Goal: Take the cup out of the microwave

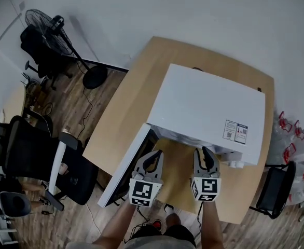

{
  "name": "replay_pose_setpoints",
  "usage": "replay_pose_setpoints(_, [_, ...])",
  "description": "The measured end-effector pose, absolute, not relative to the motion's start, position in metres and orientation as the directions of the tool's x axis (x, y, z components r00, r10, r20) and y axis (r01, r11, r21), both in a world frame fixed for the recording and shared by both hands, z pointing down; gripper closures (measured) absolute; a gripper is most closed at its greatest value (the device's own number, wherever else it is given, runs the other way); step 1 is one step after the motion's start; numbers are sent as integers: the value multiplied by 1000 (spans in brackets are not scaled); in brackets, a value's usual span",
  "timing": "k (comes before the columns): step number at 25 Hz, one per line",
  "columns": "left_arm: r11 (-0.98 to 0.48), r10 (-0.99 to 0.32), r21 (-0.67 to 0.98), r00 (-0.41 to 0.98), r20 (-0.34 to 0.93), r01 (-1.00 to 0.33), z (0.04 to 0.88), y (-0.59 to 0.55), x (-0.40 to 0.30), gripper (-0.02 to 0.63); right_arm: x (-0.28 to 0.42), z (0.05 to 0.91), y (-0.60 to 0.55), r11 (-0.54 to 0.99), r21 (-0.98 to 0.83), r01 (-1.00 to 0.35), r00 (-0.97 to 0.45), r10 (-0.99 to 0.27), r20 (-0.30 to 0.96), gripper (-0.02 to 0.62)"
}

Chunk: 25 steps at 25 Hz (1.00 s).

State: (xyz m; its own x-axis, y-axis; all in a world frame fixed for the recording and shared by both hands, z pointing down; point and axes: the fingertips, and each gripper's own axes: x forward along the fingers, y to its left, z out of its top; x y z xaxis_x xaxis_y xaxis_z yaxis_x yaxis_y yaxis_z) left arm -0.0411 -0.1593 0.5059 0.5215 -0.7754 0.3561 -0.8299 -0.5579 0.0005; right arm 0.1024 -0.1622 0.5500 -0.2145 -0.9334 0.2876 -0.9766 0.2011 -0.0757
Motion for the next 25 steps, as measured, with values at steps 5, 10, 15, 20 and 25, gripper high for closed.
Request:
replay_pose_setpoints(5, [-556,-771,9,520,369,-831,514,-169,-40,583,102,567,-185,196,-82,-977,-212,-926,313,430])
replay_pose_setpoints(10, [-554,-766,18,518,381,-832,523,-176,-38,584,105,587,-208,157,-73,-985,-173,-923,343,260])
replay_pose_setpoints(15, [-557,-758,25,520,393,-830,530,-180,-35,583,110,603,-225,130,-64,-990,-144,-915,376,235])
replay_pose_setpoints(20, [-556,-754,25,517,404,-831,535,-184,-34,583,111,611,-237,123,-69,-990,-140,-910,389,221])
replay_pose_setpoints(25, [-552,-754,27,513,410,-833,539,-188,-34,583,111,616,-246,122,-66,-990,-138,-907,398,218])
